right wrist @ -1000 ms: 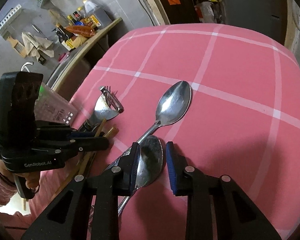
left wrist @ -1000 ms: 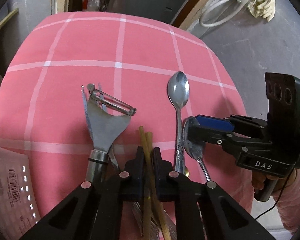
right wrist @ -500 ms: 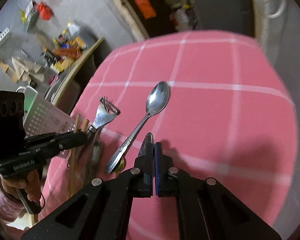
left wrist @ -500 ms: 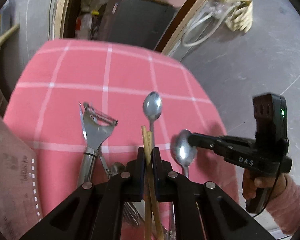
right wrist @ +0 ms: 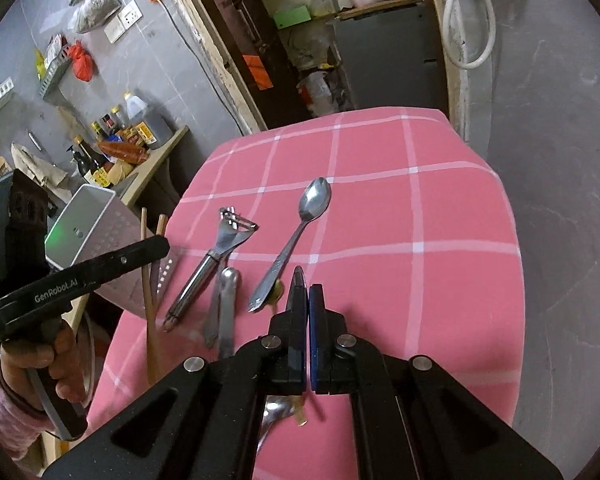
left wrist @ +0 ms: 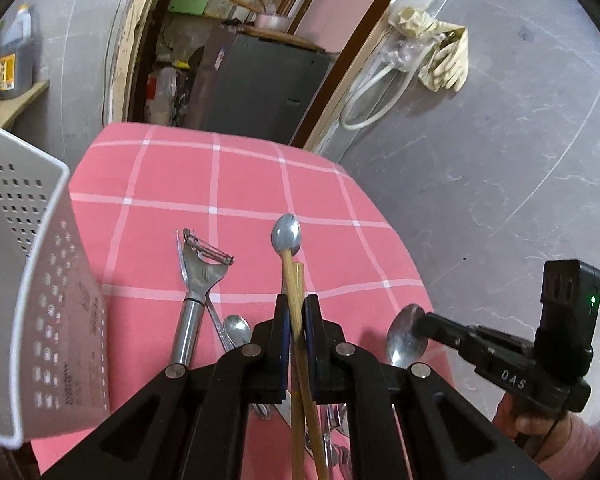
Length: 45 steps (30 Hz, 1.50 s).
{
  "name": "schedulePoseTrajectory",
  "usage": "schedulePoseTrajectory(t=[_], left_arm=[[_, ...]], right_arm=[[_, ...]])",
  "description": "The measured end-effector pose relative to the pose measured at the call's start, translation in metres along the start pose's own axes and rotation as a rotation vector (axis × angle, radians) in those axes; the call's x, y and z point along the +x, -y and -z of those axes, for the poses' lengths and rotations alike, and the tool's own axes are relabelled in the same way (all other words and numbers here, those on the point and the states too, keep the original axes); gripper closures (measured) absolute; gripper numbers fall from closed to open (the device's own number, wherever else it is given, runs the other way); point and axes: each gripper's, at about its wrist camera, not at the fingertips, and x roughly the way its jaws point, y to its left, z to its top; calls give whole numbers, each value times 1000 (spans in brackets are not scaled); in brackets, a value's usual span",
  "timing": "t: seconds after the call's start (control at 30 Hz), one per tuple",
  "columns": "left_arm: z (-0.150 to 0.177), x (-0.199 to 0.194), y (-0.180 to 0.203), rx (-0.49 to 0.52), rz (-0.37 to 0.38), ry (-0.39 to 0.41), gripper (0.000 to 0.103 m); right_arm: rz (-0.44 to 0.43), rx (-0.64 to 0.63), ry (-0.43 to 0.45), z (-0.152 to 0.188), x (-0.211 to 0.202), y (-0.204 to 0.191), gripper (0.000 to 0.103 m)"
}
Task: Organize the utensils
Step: 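Lift the wooden chopsticks up off the table with the left tool, then lower the chopsticks into the white basket and open the left tool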
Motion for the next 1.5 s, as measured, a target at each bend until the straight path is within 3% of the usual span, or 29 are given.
schedulePoseTrajectory(t=[0.3, 0.83, 1.17, 1.5], left_arm=[[-1, -27, 3, 34, 20, 40, 96], [-33, -88, 2, 95, 14, 160, 96], [-91, -160, 2, 118, -27, 360, 96], [-139, -213, -19, 103, -130, 568, 96]], right_arm=[[48, 19, 94, 12, -28, -19, 102], [121, -51, 299, -22, -85, -71, 102], [109, -100, 500, -77, -117, -125, 102], [73, -183, 604, -103, -98, -202, 102]])
